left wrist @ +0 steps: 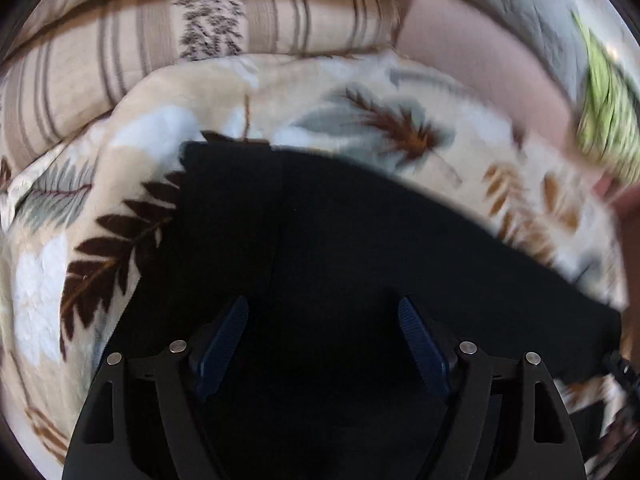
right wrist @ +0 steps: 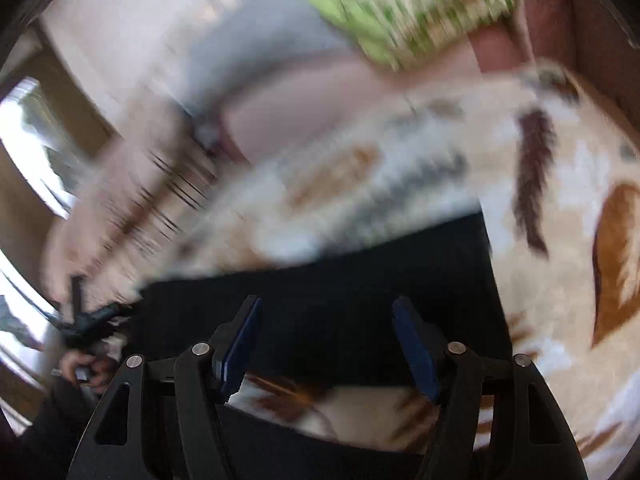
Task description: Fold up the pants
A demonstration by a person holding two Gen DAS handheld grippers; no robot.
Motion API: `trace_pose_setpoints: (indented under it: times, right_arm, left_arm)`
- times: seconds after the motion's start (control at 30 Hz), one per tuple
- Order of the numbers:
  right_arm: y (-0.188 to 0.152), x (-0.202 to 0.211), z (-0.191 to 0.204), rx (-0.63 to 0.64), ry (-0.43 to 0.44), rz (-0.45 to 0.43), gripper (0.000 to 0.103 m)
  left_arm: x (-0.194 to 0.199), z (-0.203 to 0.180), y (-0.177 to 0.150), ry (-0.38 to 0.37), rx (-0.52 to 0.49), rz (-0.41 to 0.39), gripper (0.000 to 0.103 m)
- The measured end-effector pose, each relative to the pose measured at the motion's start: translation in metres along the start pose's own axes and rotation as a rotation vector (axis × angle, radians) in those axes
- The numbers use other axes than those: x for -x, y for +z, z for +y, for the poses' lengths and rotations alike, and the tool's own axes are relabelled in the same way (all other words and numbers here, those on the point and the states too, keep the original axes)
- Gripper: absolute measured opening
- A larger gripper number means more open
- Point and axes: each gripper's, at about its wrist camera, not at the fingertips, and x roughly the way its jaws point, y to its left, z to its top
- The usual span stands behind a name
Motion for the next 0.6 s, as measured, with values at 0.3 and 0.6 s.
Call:
trace_pose_setpoints:
  times: [0.3, 0.6]
  right_arm:
    - [-0.010, -0.023, -0.013, -0.029, -0.042, 0.123, 0.071]
    - [-0.016, -0.024, -0.005, 0.041, -0.059, 0.113, 0.076]
  left_arm:
    - [-0.004, -0.022, -0.005, 0.038, -0.093, -0.033, 0.102]
    - [-0.013, -0.022, -0.002, 0.051, -0.111, -0.023, 0.102]
